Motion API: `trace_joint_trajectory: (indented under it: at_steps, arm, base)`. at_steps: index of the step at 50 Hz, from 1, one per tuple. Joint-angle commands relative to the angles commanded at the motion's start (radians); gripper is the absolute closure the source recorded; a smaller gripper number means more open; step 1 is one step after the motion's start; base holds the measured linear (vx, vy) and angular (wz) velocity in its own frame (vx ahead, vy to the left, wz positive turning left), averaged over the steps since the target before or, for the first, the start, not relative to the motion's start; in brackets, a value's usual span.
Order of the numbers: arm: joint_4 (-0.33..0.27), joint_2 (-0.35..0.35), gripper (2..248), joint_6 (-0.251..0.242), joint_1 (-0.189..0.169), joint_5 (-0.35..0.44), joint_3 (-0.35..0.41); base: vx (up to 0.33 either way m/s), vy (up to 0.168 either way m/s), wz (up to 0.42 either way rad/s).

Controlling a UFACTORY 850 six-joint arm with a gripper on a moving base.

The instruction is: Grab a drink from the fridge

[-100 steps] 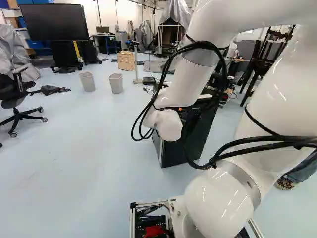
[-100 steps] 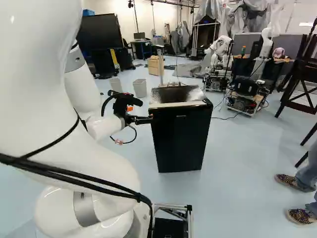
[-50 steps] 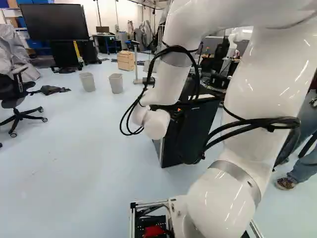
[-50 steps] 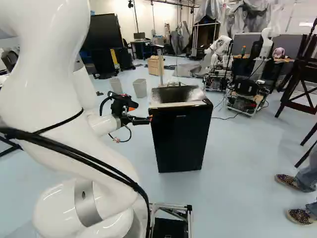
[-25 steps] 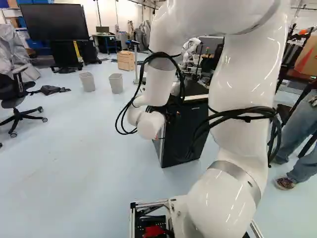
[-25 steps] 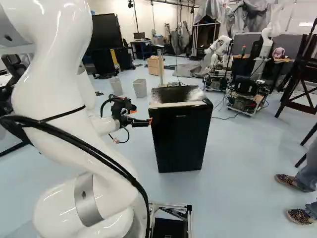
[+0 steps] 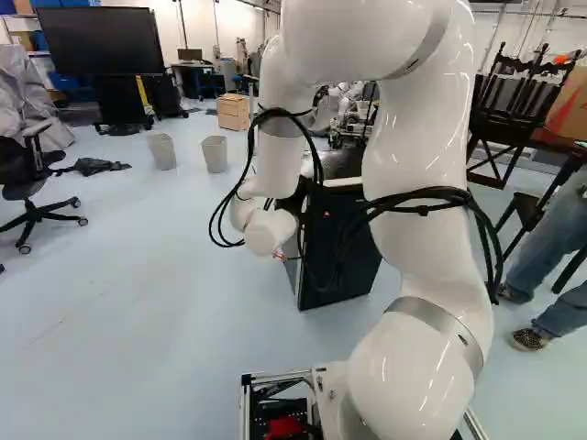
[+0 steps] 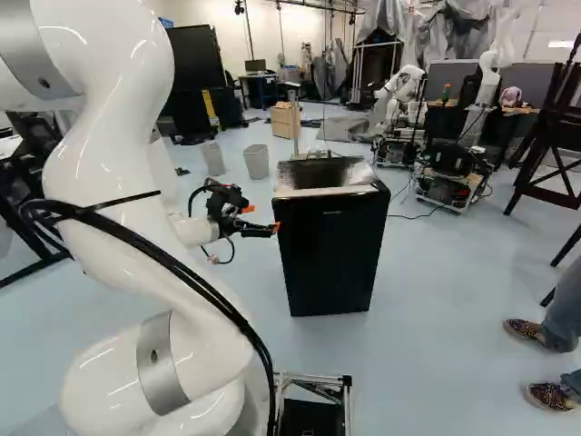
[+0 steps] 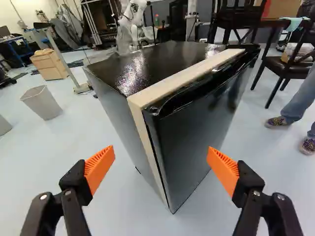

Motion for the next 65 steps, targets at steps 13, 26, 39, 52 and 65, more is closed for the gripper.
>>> trace_joint_trajectory:
  at_steps: [13,26,39,52,65]
  arm:
    - [0.048,-0.020,3,0.000,-0.004,0.000,-0.030]
    - [0.092,-0.036,3,0.000,-0.011,0.000,-0.055]
    - [0.119,-0.051,3,0.000,-0.018,0.007,-0.078]
    - [0.141,-0.065,3,0.000,-0.024,0.018,-0.101]
    - [0.162,-0.077,3,0.000,-0.031,0.029,-0.122]
  base:
    - [0.000,0.000,0.000]
    - [0.000,0.000,0.000]
    - [0.000,0.000,0.000]
    - [0.000,0.000,0.000]
    - [0.000,0.000,0.000]
